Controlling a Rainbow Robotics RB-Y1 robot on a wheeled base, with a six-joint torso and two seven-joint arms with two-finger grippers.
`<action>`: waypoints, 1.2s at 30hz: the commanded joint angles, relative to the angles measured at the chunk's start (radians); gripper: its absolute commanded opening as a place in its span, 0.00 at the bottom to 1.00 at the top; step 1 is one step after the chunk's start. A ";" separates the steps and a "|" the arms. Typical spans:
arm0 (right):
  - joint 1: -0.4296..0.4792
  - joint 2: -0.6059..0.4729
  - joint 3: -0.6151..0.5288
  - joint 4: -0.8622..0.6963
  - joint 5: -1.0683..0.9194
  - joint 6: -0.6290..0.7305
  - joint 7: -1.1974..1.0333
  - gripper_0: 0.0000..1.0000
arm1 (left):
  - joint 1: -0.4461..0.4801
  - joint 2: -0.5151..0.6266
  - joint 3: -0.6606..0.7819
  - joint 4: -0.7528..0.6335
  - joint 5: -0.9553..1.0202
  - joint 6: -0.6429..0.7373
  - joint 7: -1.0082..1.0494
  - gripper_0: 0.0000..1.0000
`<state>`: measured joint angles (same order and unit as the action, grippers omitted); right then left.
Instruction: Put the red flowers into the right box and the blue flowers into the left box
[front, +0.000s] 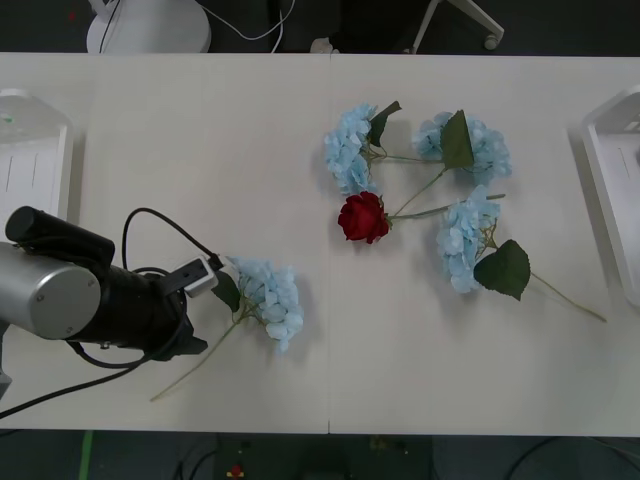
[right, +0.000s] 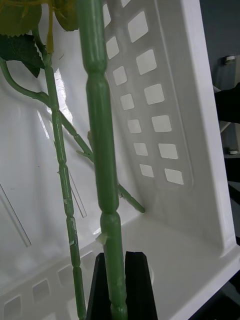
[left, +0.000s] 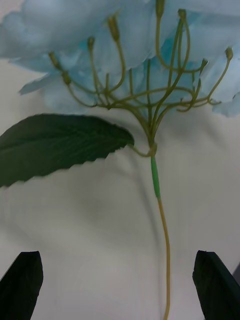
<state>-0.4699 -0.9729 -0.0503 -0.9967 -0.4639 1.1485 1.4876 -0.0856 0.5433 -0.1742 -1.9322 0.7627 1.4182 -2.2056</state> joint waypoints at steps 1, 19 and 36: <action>0.001 0.008 0.044 0.000 0.022 -0.026 0.025 0.24 | 0.010 -0.019 -0.102 0.055 -0.054 -0.117 0.096 0.86; 0.001 -0.090 -0.099 -0.148 -0.222 0.117 0.088 0.89 | 0.010 -0.079 -0.194 0.125 -0.183 -0.217 0.164 0.20; 0.001 -0.130 0.119 -0.583 -0.455 0.313 0.425 0.89 | -0.092 -0.072 0.010 0.099 0.041 -0.231 0.250 0.00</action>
<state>-0.4684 -1.0669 -0.0338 -1.5224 -0.8823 1.4591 1.8580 -0.1178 0.4759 -0.2875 -1.7962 0.7189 1.1697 -2.0182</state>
